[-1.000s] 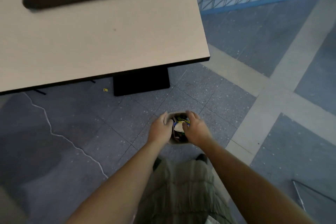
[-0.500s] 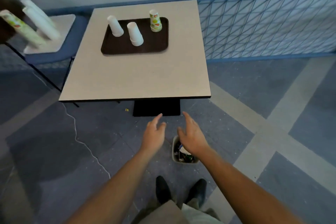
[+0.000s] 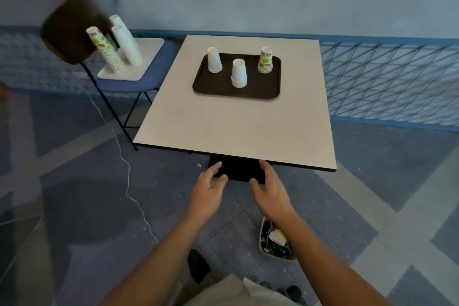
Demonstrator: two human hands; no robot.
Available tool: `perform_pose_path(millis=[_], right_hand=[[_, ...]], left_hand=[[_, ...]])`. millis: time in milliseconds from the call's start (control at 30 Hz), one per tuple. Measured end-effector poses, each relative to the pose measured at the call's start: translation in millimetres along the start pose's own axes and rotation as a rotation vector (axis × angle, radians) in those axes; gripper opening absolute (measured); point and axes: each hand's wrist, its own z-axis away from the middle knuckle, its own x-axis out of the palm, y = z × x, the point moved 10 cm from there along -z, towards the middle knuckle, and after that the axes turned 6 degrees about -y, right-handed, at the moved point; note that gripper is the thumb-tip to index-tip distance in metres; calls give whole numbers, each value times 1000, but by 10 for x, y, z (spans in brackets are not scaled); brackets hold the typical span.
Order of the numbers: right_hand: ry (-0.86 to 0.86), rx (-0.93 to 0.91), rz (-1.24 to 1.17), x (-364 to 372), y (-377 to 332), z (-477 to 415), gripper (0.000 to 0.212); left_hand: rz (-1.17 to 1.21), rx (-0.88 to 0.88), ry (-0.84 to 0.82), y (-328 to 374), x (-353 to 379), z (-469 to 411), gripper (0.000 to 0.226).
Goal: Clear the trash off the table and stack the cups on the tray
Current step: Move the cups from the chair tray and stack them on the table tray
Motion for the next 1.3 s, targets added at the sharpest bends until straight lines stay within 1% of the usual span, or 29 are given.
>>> perform_pose_path(millis=[167,333,433,600,867,1067,1300], right_hand=[[26,4,-58,418,-567,-509,60],[28,-15,-83,812,-1140,-951,57],[21,-35,-83,975,-1476,-1221,56],[10,-74,-65,1106,-1890,-1725,54],[-1,-86,-48,1174,-2221,-2859,51],[-91,-106,-26,1283,-2669,-3728,51],[-155,-178,-20,1593,-3355,-4552,51]], left_hand=[[17,20,-6,18,-817,-342,39],[-32,30,52,179,-1640,-682,39],[3,42,81,263,-2037,-880,38],[68,36,121,343,-2507,-1310,39],[122,25,133,443,-3020,-2337,35],[173,-11,234,622,-3562,-2970,45],[210,-58,325,566,-4275,-3553,46]])
